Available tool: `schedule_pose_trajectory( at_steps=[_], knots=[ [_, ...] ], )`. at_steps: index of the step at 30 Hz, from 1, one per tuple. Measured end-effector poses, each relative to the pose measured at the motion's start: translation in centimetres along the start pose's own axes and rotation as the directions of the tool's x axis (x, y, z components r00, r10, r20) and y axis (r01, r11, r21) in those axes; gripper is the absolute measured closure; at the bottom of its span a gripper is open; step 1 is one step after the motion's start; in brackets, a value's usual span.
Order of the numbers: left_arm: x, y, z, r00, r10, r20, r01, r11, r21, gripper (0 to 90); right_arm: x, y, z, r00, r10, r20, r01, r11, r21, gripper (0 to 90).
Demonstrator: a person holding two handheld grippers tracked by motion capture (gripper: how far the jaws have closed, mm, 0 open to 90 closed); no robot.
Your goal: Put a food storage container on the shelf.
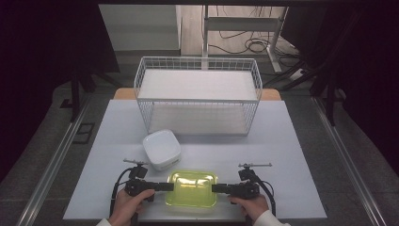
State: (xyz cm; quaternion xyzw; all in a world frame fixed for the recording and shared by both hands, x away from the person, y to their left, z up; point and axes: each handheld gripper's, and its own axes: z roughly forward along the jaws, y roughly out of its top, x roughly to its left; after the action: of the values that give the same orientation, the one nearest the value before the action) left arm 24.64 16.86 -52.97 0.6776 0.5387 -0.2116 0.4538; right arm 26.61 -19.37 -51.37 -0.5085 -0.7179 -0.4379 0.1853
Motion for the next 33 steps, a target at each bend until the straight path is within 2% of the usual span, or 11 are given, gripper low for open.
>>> schedule_pose_trajectory(
  at_steps=[3, 7, 9, 10, 12, 15, 17, 22, 24, 28, 33],
  knots=[
    [-0.1, -0.1, -0.1, 0.9999, -0.003, 0.013, 0.003, 1.0, -0.008, 76.8, -0.2, 0.0, -0.3, 0.9995, 0.02, -0.023, -0.02, 1.0, -0.013, 77.0],
    [-0.2, -0.2, -0.2, 0.9996, 0.02, 0.022, -0.02, 0.9996, -0.021, 77.9, 0.0, 0.0, -0.7, 0.999, 0.024, -0.039, -0.025, 0.999, -0.027, 79.4],
    [-0.4, -0.2, -0.2, 0.9992, 0.035, 0.021, -0.035, 0.9989, -0.031, 78.6, 0.1, 0.2, -0.9, 0.9992, 0.003, -0.039, -0.005, 0.999, -0.034, 80.2],
    [-0.5, -0.2, -0.2, 0.9987, 0.045, 0.023, -0.044, 0.9983, -0.038, 78.9, 0.4, 0.3, -1.3, 0.9989, -0.034, -0.033, 0.033, 0.999, -0.04, 80.8],
    [-0.6, -0.2, -0.2, 0.9984, 0.051, 0.025, -0.05, 0.998, -0.038, 79.1, 0.7, 0.4, -1.5, 0.9976, -0.063, -0.027, 0.062, 0.997, -0.043, 81.0],
    [-1.2, -0.1, -0.5, 0.9953, 0.096, 0.012, -0.095, 0.9939, -0.056, 79.3, 0.8, 0.6, -1.8, 0.9954, -0.09, -0.033, 0.088, 0.995, -0.051, 81.1],
    [-1.5, -0.1, -0.6, 0.9943, 0.106, 0.006, -0.106, 0.9924, -0.064, 79.3, 0.9, 0.6, -1.9, 0.9942, -0.101, -0.035, 0.099, 0.993, -0.058, 81.2],
    [-2.2, -0.1, -1.0, 0.9889, 0.148, -0.01, -0.149, 0.9852, -0.085, 79.8, 1.7, 0.9, -2.4, 0.9831, -0.182, -0.024, 0.179, 0.98, -0.086, 81.2],
    [-2.3, -0.1, -1.1, 0.9885, 0.15, -0.012, -0.151, 0.9847, -0.088, 79.9, 1.9, 0.9, -2.5, 0.9816, -0.189, -0.022, 0.187, 0.978, -0.088, 81.2],
    [-2.9, -0.1, -1.4, 0.9828, 0.182, -0.032, -0.184, 0.976, -0.116, 79.9, 2.4, 1.2, -2.7, 0.9719, -0.235, -0.013, 0.232, 0.967, -0.107, 81.2],
    [-3.3, 0.1, -1.8, 0.9785, 0.202, -0.04, -0.206, 0.9696, -0.132, 80.0, 2.9, 1.4, -3.0, 0.9638, -0.266, -0.006, 0.264, 0.956, -0.127, 81.2]
  ],
)
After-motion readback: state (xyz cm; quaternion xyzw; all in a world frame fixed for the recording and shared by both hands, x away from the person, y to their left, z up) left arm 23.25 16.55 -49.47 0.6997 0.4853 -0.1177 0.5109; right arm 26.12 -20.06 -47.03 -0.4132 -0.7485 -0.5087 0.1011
